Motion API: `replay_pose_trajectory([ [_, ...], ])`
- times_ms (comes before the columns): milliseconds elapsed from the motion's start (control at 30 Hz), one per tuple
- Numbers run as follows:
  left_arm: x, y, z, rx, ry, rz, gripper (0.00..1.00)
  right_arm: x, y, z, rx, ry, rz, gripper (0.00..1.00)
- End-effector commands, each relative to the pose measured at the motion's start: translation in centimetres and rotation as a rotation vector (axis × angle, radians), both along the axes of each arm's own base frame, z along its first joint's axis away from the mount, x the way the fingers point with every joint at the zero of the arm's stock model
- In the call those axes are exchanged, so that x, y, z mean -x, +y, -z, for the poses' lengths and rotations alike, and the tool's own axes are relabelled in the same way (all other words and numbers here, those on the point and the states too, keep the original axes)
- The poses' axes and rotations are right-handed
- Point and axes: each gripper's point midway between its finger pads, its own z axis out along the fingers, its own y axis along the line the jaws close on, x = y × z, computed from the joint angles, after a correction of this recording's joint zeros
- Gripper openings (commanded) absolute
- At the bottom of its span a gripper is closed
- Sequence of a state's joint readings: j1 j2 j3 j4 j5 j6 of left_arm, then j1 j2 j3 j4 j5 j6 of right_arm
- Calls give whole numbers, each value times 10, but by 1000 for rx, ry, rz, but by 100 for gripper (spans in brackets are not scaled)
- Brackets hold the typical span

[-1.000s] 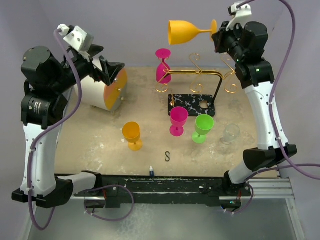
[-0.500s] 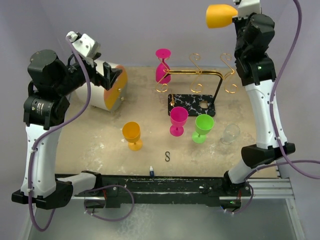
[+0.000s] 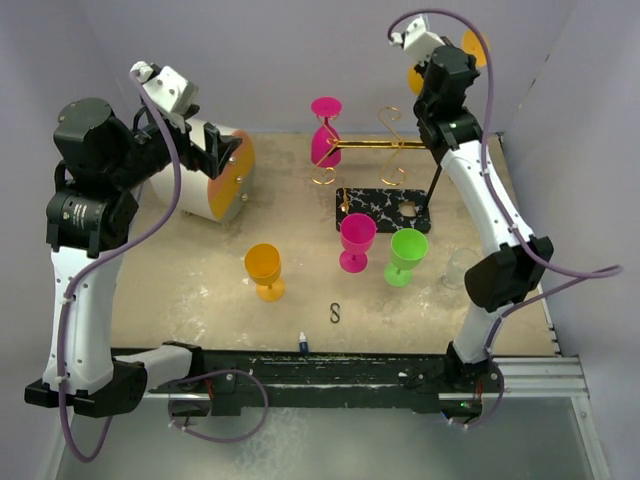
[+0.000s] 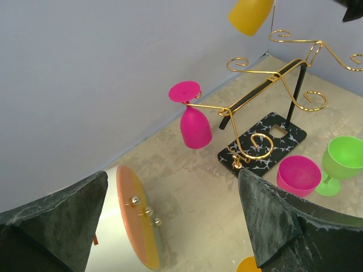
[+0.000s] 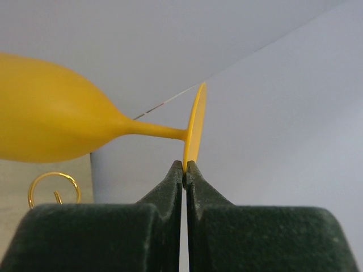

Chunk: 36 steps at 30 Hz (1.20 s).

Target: Place the wine glass upside down on the wine glass rack

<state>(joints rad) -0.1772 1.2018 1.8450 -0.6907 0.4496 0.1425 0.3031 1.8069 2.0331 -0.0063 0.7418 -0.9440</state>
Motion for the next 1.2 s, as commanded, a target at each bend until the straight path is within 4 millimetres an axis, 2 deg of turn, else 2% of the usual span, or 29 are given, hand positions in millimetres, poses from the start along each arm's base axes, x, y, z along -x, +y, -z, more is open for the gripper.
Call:
replay_pose_trajectory([
  [0,8,0,-15,8,-52,17,99,0,2,-13,123,-16,8,0],
  [167,12,1,-17,8,-61,17,99,-12,13,19,222,92,-39,0],
  [400,14,2,-17,7,-63,20,99,-20,30,54,328,219,-157,0],
  [767,16,1,-11,-7,-60,33,99,-18,49,78,371,334,-300,0],
  [1167,17,0,-12,-8,-63,41,99,-1,74,87,415,381,-393,0],
])
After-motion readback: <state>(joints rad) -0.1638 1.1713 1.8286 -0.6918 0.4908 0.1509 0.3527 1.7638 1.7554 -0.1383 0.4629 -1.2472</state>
